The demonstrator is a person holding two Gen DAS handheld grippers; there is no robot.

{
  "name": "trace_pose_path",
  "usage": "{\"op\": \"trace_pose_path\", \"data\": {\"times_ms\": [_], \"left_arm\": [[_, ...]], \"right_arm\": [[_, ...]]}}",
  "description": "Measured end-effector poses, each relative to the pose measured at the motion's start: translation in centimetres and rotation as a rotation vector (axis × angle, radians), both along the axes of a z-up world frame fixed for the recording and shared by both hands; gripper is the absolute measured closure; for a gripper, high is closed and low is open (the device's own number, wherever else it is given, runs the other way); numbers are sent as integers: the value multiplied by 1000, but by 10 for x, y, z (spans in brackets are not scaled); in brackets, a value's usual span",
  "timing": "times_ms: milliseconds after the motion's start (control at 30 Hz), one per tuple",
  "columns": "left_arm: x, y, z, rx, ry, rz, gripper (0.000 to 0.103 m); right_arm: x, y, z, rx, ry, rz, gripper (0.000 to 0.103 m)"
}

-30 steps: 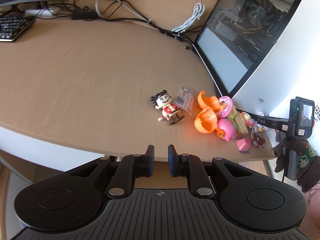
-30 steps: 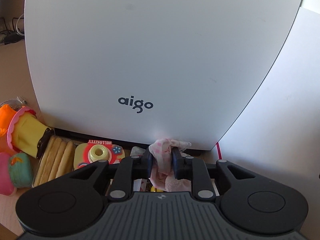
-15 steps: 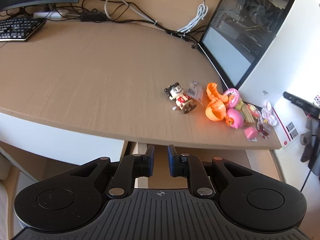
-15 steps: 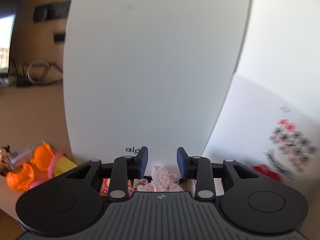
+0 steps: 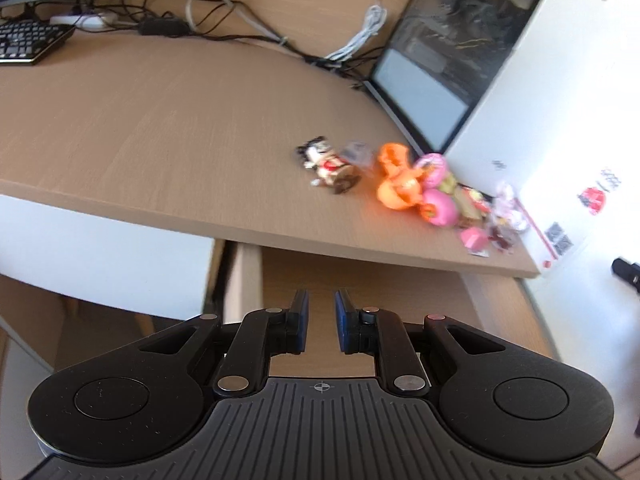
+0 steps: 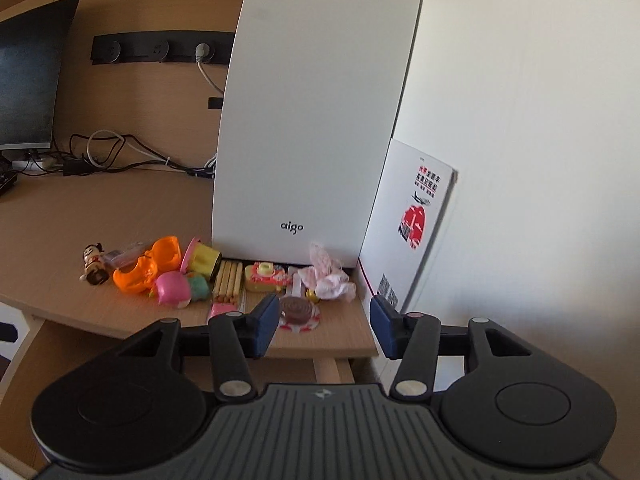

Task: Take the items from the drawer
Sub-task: 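Push the drawer front closed with both tools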

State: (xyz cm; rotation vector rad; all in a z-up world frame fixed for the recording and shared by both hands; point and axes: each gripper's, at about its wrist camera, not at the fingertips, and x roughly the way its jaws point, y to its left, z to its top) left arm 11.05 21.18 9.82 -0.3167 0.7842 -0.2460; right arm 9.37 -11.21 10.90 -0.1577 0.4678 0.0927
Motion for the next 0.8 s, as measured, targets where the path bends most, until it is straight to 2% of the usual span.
{"op": "trace_pose_path", "data": {"times_ms": [67, 133, 300, 433, 567, 667, 800], "left_arm": [[-10, -5, 6, 15, -28, -16, 87], [-21, -6, 10, 27, -45, -5, 87], [-52, -11, 22, 29, -62, 87, 87], [-93, -35, 32, 66, -93, 136, 87], [-148, -66, 30, 123, -101, 179, 87], [-186, -87, 19, 203, -74, 164, 87], [-214, -107, -4, 274, -43, 148, 87]], "right_arm": [[-19, -6, 4, 24, 7, 3, 53], [-20, -10, 9, 64, 11, -1, 53], [-30, -38, 17, 240, 51, 6, 53], [-56, -65, 15, 308, 65, 59, 53], [-90, -91, -11, 307, 127, 128, 53], [-108, -103, -42, 318, 188, 130, 53], [-122, -107, -86, 417, 282, 90, 53]]}}
